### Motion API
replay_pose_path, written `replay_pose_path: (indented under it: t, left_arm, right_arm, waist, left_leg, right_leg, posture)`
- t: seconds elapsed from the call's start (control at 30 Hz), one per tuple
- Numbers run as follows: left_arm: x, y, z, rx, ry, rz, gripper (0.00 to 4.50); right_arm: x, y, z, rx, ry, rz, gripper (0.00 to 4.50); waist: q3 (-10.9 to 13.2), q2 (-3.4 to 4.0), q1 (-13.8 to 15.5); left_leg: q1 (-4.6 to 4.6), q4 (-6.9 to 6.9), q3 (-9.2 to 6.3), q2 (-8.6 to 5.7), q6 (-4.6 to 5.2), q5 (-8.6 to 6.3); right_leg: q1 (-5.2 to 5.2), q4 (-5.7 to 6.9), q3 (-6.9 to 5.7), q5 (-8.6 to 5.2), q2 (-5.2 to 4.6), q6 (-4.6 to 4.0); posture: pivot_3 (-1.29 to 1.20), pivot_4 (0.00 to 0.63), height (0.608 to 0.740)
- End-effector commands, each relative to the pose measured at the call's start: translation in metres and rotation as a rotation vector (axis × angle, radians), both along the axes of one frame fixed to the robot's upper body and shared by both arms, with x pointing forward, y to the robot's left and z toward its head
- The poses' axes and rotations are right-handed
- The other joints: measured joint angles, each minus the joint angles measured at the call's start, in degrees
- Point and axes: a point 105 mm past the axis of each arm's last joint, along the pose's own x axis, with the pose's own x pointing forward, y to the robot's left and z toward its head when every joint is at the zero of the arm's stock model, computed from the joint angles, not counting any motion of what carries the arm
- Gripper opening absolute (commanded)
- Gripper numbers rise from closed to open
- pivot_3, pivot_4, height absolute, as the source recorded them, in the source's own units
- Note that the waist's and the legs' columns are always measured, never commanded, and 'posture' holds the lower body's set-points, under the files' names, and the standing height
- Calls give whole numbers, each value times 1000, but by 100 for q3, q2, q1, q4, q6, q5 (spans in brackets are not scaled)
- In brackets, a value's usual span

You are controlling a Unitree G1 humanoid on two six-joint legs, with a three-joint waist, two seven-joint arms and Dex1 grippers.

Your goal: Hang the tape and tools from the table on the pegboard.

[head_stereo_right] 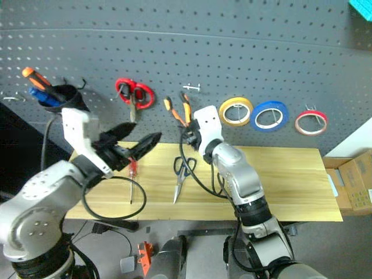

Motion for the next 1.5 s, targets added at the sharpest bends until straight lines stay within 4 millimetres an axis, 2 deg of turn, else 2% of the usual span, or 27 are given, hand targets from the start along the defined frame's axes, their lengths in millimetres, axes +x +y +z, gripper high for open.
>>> replay_pose_path:
  t: [0.03,0.37,0.6,0.8,0.93,1.13,1.5]
  left_arm:
    - [-13,-3,20,-47,-67,-15,4500]
    - [-14,0,26,-96,-58,5,4500]
    - [1,-7,27,-101,-54,-7,4500]
    - [9,-14,24,-107,-50,-23,4500]
    - [11,-17,21,-107,-46,-33,4500]
    - [10,-16,20,-107,-43,-34,4500]
    - [9,-16,18,-102,-40,-32,4500]
  right_arm:
    - [-8,6,36,85,-129,57,1736]
    - [-9,11,74,177,-267,59,1736]
    - [28,-3,87,113,-411,-134,1736]
    - [58,-16,88,71,-481,-287,1736]
    - [68,-22,92,68,-505,-355,1736]
    - [72,-29,104,96,-533,-396,1736]
    - [70,-27,111,128,-537,-388,1736]
  waist:
    - [-42,-6,68]
    - [-220,-22,194]
    - [-268,-18,190]
    - [-278,-20,182]
    - [-278,-19,163]
    - [-278,-19,168]
    - [-278,-19,166]
  left_leg:
    - [3,1,-3,0,-2,1]
    - [33,2,-5,10,-21,28]
    - [110,-4,-1,17,-16,39]
    - [119,-8,6,18,-14,40]
    - [117,-18,7,19,-14,40]
    - [118,-19,5,20,-13,41]
    - [122,-14,5,21,-9,44]
  right_leg:
    - [5,0,-3,3,0,-3]
    - [30,3,-5,25,18,-31]
    - [110,-7,-3,11,27,-62]
    - [118,-6,3,14,27,-68]
    - [113,-5,4,29,27,-91]
    - [113,-2,3,25,29,-96]
    - [118,1,4,24,29,-97]
  posture:
    - [308,87,740]
    - [315,70,740]
    - [299,72,740]
    - [276,84,740]
    - [274,92,740]
    - [264,96,740]
    - [262,97,740]
